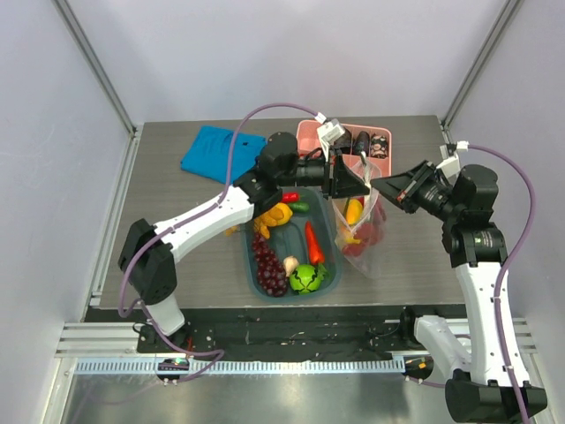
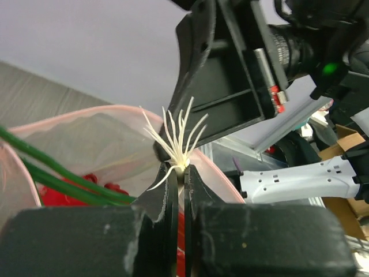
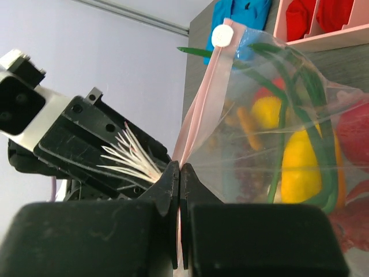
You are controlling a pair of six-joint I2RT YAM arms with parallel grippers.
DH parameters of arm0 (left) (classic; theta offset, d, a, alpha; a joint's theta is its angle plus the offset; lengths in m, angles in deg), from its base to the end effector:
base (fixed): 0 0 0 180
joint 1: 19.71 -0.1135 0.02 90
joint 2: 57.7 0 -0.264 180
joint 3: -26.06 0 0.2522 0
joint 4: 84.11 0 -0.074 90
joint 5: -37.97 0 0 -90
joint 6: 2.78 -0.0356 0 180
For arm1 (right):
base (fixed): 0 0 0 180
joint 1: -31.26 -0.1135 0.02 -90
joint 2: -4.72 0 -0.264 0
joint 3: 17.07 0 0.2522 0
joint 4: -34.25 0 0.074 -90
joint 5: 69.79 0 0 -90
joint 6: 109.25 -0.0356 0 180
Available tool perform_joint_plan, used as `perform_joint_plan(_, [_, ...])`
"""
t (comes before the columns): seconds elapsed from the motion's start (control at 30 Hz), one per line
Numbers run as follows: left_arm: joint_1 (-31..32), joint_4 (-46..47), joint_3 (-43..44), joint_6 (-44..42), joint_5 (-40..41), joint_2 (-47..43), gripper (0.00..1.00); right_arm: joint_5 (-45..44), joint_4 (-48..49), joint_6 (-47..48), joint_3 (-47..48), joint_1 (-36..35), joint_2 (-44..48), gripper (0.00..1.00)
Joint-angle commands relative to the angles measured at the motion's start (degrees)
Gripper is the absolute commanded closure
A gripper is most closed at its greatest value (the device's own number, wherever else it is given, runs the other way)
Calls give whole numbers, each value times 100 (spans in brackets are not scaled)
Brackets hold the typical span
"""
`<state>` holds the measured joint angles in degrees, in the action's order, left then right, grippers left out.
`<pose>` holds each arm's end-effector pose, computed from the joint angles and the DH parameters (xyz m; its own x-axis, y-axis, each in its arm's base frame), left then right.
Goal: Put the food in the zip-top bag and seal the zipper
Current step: Place the fake vegetable in the zipper food storage bag.
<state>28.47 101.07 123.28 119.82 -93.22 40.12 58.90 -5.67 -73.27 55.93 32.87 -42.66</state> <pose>0.2550 -0.3201 0.3805 -0.4931 -0.0569 -0.8681 0.8699 -0.0215 -0.4927 0.1678 0.0175 0.3917 -0.6173 0.6492 -0.4444 -0.1431 0.4628 0.8749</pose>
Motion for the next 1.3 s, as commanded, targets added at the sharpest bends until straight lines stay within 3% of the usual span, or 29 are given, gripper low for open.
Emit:
perform_joint_plan(0.0, [-28,-1723,486,27,30,62,100,349,717,5,-18,-29,281,99])
perform_joint_plan(0.13, [86,-3508,1162,-271,723,220,100,358,961,84,-79,-29,412,99])
perform_joint_plan(0.27, [208,-4248,1365,-131,1139,316,100,454,1200,84,-228,-29,536,99])
perform_joint_plan(0.67, [525,-6506,3395,317,1684,1537,100,850,1956,251,-563,-117,756,99])
perform_joint_plan(0.8, [560,-6894,3589,615,1763,1784,94,946,2123,331,-572,-125,774,99])
perform_joint_plan(0.9, [526,-7114,3564,721,1921,1951,97,982,2141,374,-537,-134,817,99])
perform_joint_plan(1.1, [394,-6510,3124,1134,2255,1873,100,955,2132,375,-580,-143,941,99])
perform_joint_plan(1.17, [402,-6324,3071,1003,2448,1776,85,938,2036,445,-581,-143,967,99])
perform_joint_plan(1.2, [411,-6089,2984,924,2501,1619,66,929,2000,497,-581,-143,967,99])
perform_joint_plan(1.27, [411,-5842,2756,766,2467,1425,60,807,1817,620,-581,-143,993,99])
